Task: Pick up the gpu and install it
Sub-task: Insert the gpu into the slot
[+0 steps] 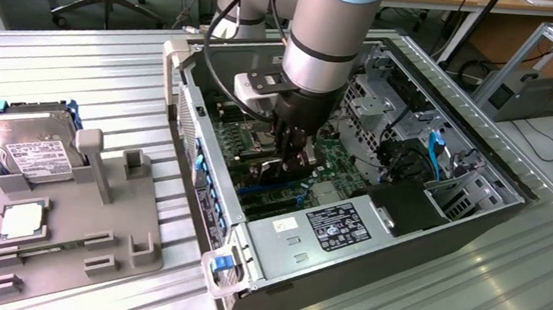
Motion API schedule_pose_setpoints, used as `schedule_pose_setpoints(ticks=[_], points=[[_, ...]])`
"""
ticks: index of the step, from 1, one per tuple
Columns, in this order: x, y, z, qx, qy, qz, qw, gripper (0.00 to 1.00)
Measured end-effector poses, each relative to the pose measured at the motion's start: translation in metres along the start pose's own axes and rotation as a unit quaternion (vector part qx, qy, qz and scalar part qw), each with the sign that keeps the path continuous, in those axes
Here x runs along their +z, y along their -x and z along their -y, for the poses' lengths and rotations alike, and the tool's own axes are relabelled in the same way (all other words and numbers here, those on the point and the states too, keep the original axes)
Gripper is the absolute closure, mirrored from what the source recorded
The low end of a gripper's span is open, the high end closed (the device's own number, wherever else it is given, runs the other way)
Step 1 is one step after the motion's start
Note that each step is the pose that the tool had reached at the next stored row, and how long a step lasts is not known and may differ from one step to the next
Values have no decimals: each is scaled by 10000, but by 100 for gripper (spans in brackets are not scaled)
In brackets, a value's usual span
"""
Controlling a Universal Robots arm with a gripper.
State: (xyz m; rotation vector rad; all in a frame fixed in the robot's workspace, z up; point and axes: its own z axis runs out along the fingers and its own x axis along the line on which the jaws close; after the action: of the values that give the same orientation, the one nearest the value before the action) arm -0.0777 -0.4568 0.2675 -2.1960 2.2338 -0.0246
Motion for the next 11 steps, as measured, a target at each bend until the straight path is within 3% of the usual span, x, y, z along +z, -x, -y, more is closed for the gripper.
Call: schedule_pose_setpoints(ticks=[11], points=[[12, 2, 0, 1, -1, 1, 10000, 73]])
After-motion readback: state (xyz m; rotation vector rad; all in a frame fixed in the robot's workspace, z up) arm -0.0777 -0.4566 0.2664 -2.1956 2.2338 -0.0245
